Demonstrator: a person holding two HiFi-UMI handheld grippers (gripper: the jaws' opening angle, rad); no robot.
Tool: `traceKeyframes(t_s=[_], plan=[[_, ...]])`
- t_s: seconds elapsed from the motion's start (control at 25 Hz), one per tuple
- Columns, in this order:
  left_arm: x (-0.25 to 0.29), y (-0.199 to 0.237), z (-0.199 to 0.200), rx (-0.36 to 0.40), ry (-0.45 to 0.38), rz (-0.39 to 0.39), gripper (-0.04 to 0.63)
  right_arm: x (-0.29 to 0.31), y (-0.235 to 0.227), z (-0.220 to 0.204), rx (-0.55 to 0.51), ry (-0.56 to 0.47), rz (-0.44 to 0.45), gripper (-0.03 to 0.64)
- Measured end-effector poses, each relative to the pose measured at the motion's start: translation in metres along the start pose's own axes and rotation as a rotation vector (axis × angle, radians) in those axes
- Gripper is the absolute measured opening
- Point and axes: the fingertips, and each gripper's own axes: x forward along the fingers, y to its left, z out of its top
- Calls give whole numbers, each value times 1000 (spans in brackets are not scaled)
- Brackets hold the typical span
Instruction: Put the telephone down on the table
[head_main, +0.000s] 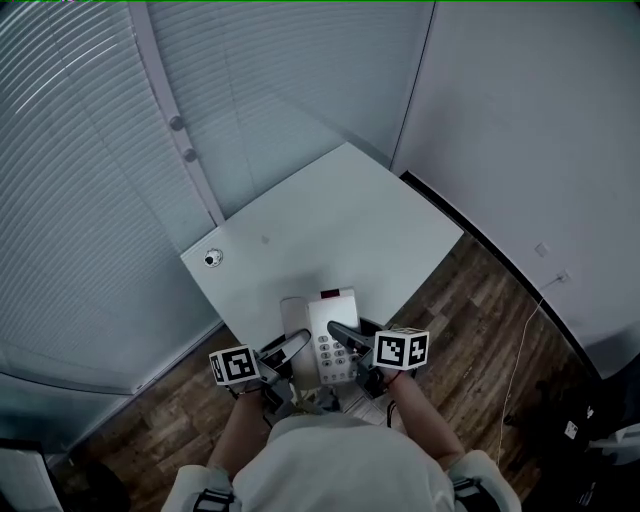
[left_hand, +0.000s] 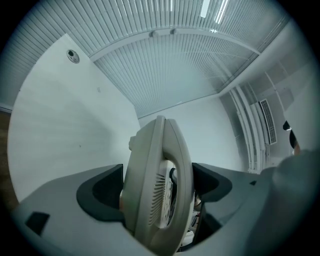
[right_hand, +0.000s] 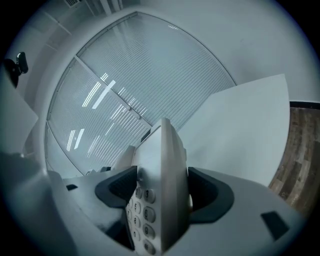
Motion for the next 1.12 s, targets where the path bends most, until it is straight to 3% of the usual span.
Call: traceKeyframes(t_s=[0.32,1.12], plan=[[23,25,33,-24,-5,-6,405,34,-23,24,4,21,-10,324],[53,94,83,-54,-19,73,405,107,-73,41,53,72,-26,324]])
